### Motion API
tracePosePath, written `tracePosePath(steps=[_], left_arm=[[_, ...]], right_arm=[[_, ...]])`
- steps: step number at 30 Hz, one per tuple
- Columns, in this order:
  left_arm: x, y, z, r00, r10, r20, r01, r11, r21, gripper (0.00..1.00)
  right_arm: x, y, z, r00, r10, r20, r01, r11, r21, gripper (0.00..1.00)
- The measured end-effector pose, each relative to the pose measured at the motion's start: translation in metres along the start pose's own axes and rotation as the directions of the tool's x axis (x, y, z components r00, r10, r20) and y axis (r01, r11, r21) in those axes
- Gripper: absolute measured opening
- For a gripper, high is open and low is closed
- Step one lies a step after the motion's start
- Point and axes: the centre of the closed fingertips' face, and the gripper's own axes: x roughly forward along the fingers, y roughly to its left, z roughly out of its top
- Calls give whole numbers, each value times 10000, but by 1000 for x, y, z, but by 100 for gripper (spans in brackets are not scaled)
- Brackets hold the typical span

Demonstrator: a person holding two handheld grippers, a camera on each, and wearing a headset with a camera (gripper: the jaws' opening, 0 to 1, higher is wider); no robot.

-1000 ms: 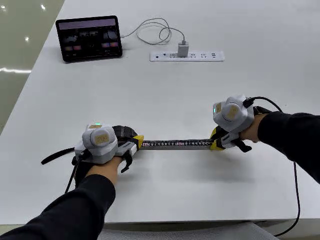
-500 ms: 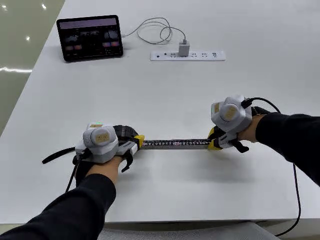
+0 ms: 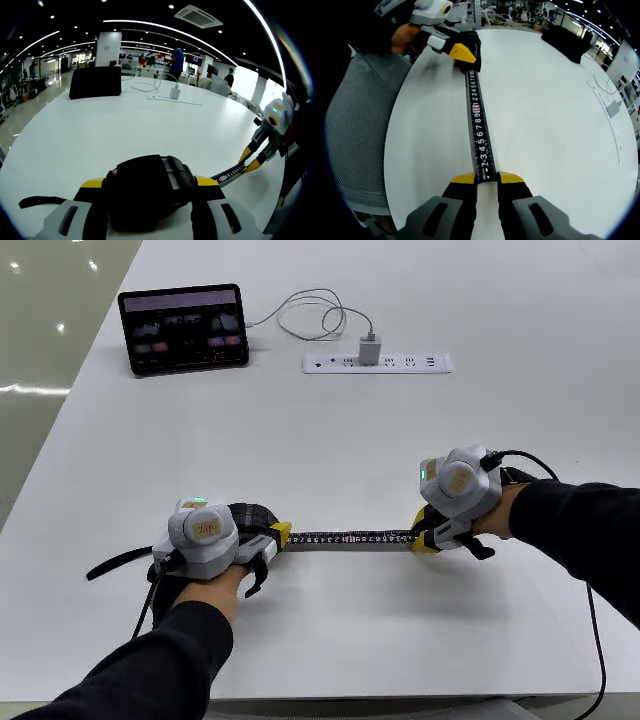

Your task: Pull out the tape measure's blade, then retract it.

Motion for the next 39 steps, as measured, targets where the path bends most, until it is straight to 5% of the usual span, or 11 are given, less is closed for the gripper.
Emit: tracePosePath(steps=[39], left_arm=[[1, 0, 1, 10000, -69, 42, 69, 10000, 50, 63]], right_arm=[[10, 5, 16, 9995, 82, 301, -84, 9999, 72, 11]])
